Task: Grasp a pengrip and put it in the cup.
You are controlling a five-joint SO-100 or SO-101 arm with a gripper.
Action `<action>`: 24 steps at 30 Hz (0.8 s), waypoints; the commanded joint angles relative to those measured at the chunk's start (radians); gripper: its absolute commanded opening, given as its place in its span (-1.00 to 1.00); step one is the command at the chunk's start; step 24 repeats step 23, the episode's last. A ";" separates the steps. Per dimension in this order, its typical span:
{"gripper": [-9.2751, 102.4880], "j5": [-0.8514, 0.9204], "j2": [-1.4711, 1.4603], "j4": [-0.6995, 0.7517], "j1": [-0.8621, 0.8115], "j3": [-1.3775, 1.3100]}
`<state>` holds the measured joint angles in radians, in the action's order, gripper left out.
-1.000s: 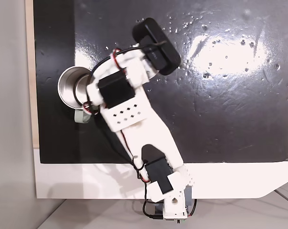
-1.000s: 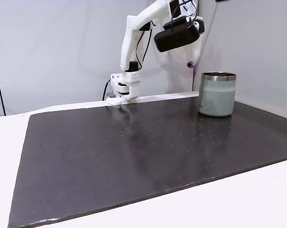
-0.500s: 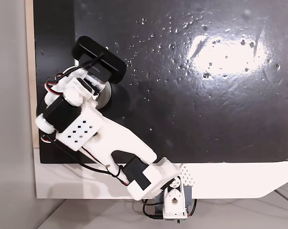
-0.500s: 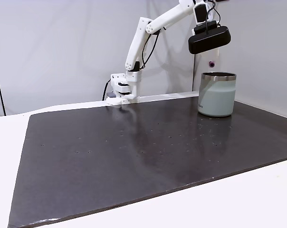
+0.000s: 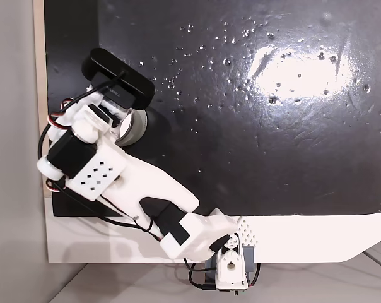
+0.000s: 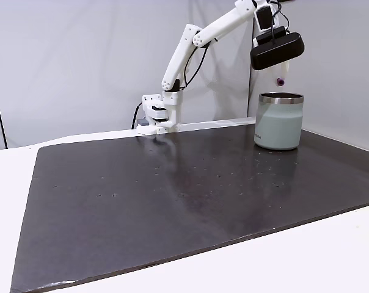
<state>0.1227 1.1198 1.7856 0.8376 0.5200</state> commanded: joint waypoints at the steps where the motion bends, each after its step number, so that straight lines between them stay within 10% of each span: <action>1: -0.57 0.008 0.023 -0.028 0.009 -0.060; 6: -0.24 0.017 0.028 -0.017 0.011 -0.060; 24: -0.22 0.028 0.037 -0.011 0.006 -0.060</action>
